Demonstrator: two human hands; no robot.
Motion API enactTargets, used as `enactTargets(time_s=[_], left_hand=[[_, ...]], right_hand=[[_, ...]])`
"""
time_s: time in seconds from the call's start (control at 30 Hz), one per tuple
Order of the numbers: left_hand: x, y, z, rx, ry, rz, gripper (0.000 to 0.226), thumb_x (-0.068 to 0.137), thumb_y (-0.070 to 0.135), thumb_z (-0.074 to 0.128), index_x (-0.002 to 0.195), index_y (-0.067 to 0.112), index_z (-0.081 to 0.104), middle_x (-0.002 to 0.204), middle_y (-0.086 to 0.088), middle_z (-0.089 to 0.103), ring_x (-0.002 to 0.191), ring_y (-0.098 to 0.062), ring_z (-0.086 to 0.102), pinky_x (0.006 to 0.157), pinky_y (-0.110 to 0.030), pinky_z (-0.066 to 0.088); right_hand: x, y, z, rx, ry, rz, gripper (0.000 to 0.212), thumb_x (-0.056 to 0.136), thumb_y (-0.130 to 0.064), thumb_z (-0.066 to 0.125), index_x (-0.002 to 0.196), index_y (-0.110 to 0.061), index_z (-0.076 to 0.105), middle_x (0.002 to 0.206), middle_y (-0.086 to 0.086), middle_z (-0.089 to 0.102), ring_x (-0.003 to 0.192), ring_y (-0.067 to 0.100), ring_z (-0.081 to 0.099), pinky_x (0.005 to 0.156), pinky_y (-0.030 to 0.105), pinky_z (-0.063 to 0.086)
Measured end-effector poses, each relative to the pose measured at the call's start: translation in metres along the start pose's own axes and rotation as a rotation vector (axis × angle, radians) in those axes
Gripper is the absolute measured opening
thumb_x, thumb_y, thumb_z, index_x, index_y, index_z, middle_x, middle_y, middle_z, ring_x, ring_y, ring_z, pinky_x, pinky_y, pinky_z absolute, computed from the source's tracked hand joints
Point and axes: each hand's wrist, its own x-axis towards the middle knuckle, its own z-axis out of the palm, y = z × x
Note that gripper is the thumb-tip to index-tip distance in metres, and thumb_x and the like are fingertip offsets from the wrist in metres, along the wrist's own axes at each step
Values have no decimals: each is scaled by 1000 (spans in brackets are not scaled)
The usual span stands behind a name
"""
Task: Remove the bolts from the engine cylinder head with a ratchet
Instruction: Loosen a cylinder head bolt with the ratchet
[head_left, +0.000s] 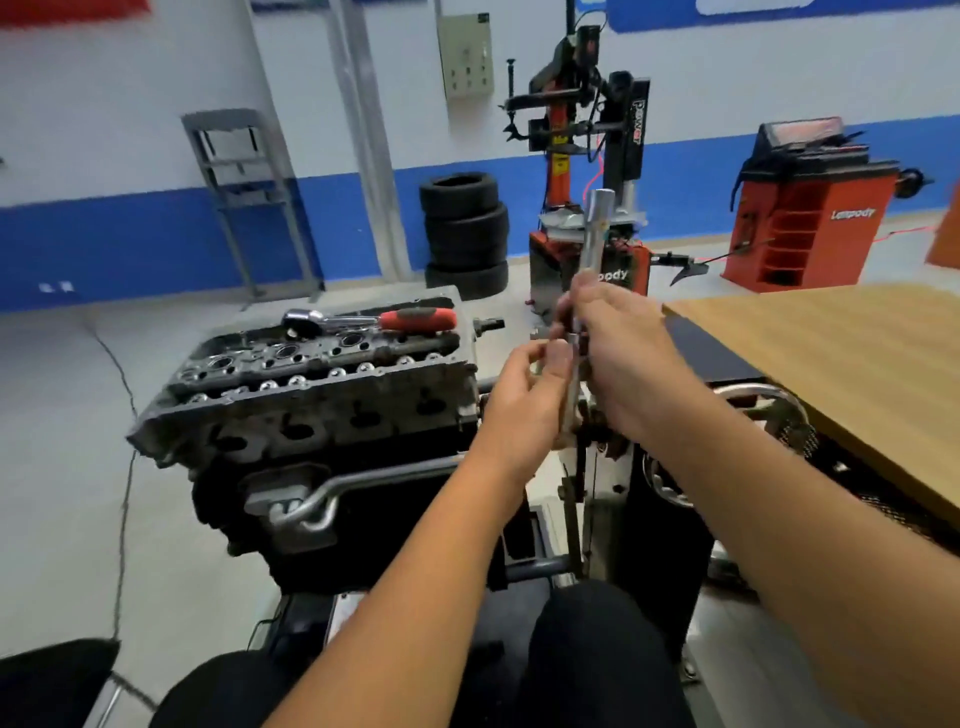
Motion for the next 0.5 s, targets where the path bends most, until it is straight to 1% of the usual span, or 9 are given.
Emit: enactTargets(time_s=[0.03,0.1,0.13,0.17,0.23,0.3,0.4,0.43,0.5], left_hand=[[0,4,-9,-29,50,7,28,104,52,54,115,28,60,79,0,69,58,-15,63,48,-26,51],[-1,8,-36,-72,199,39,22,105,42,59,95,22,57,62,3,53,44,-11,47,38,-23,38],[-2,8,-54,-77,261,59,27,102,48,61,90,26,54,59,7,46,44,-9,41,39,-23,34],[-3,10,-75,-69,312,85,30,97,58,61,90,29,54,58,9,42,44,-7,37,40,-23,32],[-6,15,-119,-55,395,120,41,84,70,56,92,30,55,57,10,37,43,-7,31,39,-22,27],[-8,22,-162,-62,468,135,50,81,74,53,90,26,55,53,10,35,40,-6,27,36,-20,24],[-8,39,-220,-86,541,192,50,87,72,51,87,22,51,54,10,35,40,-7,25,35,-19,23],[-9,45,-241,-90,561,223,47,91,69,51,90,22,51,56,9,36,41,-8,26,35,-20,23],[-11,57,-284,-87,572,270,38,102,60,46,95,22,51,59,7,38,44,-8,27,37,-22,24]], right_hand=[[2,3,22,-109,-46,-63,45,108,-42,50,81,-11,68,69,2,67,66,11,63,68,32,54],[11,3,52,-362,-187,-185,49,108,-42,50,81,-11,75,64,-6,66,61,2,59,63,28,50],[19,-1,61,-446,-242,-226,49,108,-43,49,80,-14,76,62,-10,67,59,-1,58,62,28,48],[30,-5,69,-503,-255,-261,46,107,-45,50,82,-19,77,67,-12,70,64,0,62,65,28,50],[58,-15,83,-620,-184,-319,33,104,-49,54,91,-26,75,83,-9,73,80,6,65,75,33,53],[85,-20,103,-783,-195,-333,22,99,-49,61,105,-31,71,91,-13,68,86,6,63,73,32,50],[113,-5,145,-1086,-375,-279,36,96,-46,68,123,-23,69,109,-3,70,99,19,65,85,35,53],[118,2,159,-1186,-428,-266,38,95,-45,68,124,-20,69,114,2,70,101,23,65,90,38,54],[122,18,181,-1343,-491,-272,35,95,-45,68,117,-18,71,113,7,72,99,27,64,90,41,56]])
